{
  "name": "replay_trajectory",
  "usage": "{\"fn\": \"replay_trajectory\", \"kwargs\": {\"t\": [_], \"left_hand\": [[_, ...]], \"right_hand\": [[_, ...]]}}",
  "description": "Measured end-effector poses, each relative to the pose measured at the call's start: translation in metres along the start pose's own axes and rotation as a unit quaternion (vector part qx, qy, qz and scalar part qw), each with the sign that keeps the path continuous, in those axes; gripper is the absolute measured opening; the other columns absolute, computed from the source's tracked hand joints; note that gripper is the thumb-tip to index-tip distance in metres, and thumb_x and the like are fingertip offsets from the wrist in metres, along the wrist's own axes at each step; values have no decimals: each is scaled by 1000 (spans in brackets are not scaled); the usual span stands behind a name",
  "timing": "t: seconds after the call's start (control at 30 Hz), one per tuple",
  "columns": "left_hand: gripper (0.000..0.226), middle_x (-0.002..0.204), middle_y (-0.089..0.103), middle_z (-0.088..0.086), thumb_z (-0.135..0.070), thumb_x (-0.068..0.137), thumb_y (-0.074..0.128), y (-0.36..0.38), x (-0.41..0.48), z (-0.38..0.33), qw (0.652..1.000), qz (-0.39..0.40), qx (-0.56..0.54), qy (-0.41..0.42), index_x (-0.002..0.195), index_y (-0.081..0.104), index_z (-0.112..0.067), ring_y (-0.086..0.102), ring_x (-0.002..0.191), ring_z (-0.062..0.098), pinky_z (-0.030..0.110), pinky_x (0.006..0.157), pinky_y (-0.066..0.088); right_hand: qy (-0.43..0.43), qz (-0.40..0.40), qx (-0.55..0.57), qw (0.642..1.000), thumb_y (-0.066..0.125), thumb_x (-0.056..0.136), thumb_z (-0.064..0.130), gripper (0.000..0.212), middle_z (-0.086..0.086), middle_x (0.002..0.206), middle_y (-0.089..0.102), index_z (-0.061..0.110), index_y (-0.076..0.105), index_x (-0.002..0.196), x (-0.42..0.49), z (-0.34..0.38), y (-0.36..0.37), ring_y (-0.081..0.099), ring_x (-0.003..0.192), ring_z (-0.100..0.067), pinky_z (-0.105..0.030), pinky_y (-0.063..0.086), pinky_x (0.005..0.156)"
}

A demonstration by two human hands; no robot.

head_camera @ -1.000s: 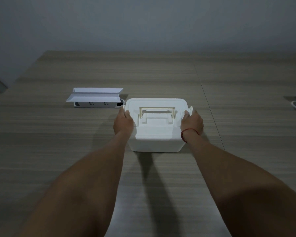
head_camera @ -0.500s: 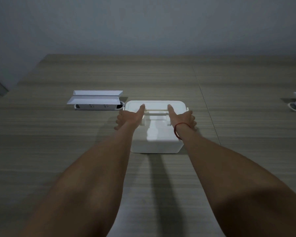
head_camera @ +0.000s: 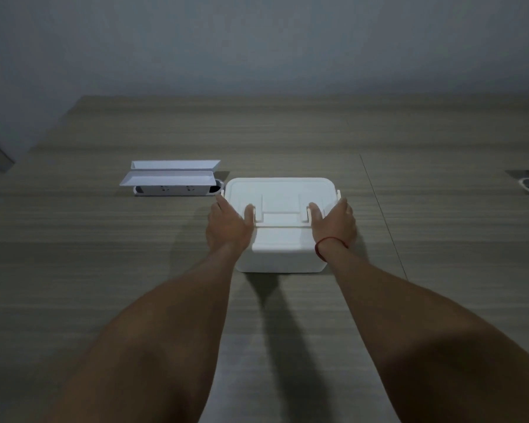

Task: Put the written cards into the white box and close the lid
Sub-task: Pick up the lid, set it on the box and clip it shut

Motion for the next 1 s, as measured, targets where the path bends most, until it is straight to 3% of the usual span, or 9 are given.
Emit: {"fn": "replay_trajectory", "kwargs": {"t": [0.23, 0.53, 0.7, 0.8, 0.9, 1.0], "left_hand": [[80, 149, 37, 24, -47, 95, 43, 6, 40, -9, 1000, 10, 1, -7, 149, 19, 6, 36, 138, 36, 42, 110, 33], [80, 148, 37, 21, -48, 94, 44, 14, 90, -27, 998, 37, -2, -58, 150, 17, 3, 39, 137, 36, 47, 105, 38], [88, 159, 15, 20, -51, 95, 39, 6, 74, -26, 994, 94, 6, -63, 153, -2, 2, 18, 148, 34, 51, 114, 25], [90, 161, 12, 19, -49, 95, 43, 0, 50, -22, 993, 97, -10, -61, 153, -4, 2, 17, 149, 33, 50, 114, 25], [91, 159, 20, 17, -47, 92, 51, -2, 23, -10, 992, 90, -66, -61, 153, 4, 1, 27, 144, 34, 49, 113, 33], [82, 146, 45, 17, -49, 85, 55, 0, -2, 10, 986, 75, -142, -42, 146, 25, -4, 47, 131, 35, 48, 105, 44]], "right_hand": [[11, 15, -5, 1000, 60, 88, 43, 60, -17, 135, 53, 0, 43, 127, 34, 23, 16, 50, 126, -34, -42, 46, 95], [26, 52, -20, 998, 60, 90, 40, 63, -17, 139, 49, 0, 38, 133, 78, 51, 32, 48, 130, -34, -43, 42, 101], [-4, 96, -62, 993, 52, 93, 40, 69, -16, 149, 36, -2, 28, 142, 69, 47, 27, 36, 138, -32, -45, 33, 109], [-27, 135, -73, 988, 49, 95, 38, 71, -17, 153, 28, -3, 23, 146, 53, 41, 13, 30, 142, -32, -44, 31, 113], [-59, 157, -98, 981, 50, 95, 37, 65, -16, 158, 19, 0, 29, 145, 24, 27, -3, 27, 144, -30, -41, 31, 114], [-105, 162, -106, 975, 47, 97, 31, 58, -11, 162, 6, 6, 30, 146, -12, 12, -14, 23, 147, -28, -39, 29, 115]]}}
Point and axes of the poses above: each hand's wrist, its own x-axis towards the middle knuckle, its own y-axis out of the palm, z = x × y, the point moved 3 cm from there along x, towards the middle knuckle
